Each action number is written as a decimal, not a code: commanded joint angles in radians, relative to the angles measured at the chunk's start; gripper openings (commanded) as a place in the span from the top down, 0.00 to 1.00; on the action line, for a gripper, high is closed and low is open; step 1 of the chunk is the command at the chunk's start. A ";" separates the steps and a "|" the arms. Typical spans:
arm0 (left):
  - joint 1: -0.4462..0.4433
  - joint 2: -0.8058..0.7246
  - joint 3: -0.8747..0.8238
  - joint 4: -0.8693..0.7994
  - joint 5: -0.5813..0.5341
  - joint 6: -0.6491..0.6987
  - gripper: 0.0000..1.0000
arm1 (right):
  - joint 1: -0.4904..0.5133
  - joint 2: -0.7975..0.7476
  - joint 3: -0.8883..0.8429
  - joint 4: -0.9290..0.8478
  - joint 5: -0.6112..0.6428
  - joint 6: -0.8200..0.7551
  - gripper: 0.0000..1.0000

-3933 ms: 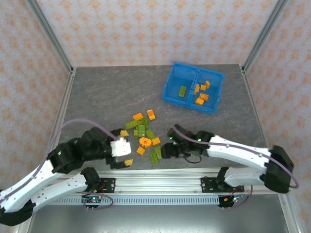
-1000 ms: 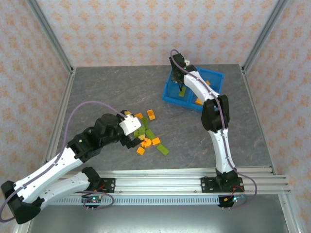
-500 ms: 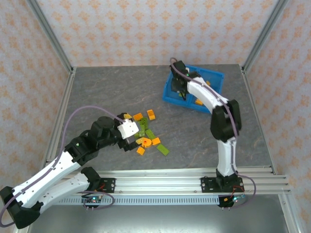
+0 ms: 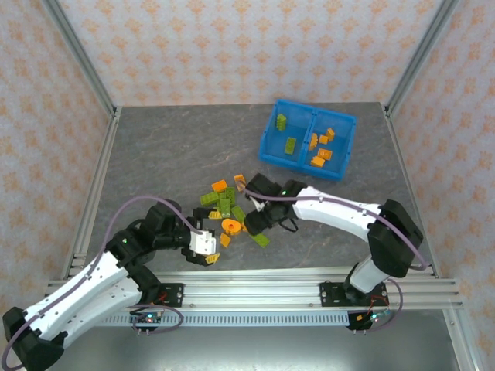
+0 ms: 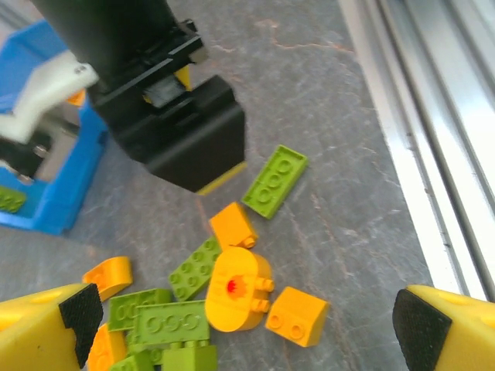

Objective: Sort the legos into containers by color

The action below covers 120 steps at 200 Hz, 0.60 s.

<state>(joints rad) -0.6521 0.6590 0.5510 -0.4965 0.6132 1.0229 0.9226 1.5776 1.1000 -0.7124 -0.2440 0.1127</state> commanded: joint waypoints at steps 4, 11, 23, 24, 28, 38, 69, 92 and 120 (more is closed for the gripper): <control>0.009 0.015 0.031 -0.042 0.085 0.080 0.00 | 0.030 0.024 -0.034 -0.030 -0.088 0.004 0.20; 0.009 0.008 0.017 -0.017 0.082 0.066 0.00 | 0.039 0.036 -0.043 -0.024 -0.093 0.005 0.19; 0.012 -0.010 -0.002 0.033 0.068 0.025 0.00 | 0.051 0.053 -0.059 -0.010 -0.087 0.006 0.19; 0.012 -0.011 -0.004 0.036 0.067 0.024 0.00 | 0.052 0.054 -0.060 -0.008 -0.085 0.007 0.19; 0.014 -0.016 -0.009 0.046 0.063 0.017 0.00 | 0.054 0.060 -0.066 -0.001 -0.077 0.009 0.19; 0.015 -0.026 -0.018 0.058 0.052 0.011 0.00 | 0.057 0.079 -0.075 0.010 -0.052 0.014 0.21; 0.024 -0.024 -0.016 0.065 0.038 -0.011 0.00 | 0.059 0.152 -0.059 0.034 0.013 0.031 0.32; 0.028 -0.013 -0.015 0.065 0.034 -0.015 0.00 | 0.071 0.189 -0.056 0.062 0.009 0.048 0.38; 0.031 -0.010 -0.016 0.073 0.037 -0.014 0.00 | 0.081 0.214 -0.083 0.099 0.038 0.087 0.50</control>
<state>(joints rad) -0.6319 0.6487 0.5468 -0.4561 0.6472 1.0214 0.9867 1.7454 1.0424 -0.6868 -0.2348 0.1600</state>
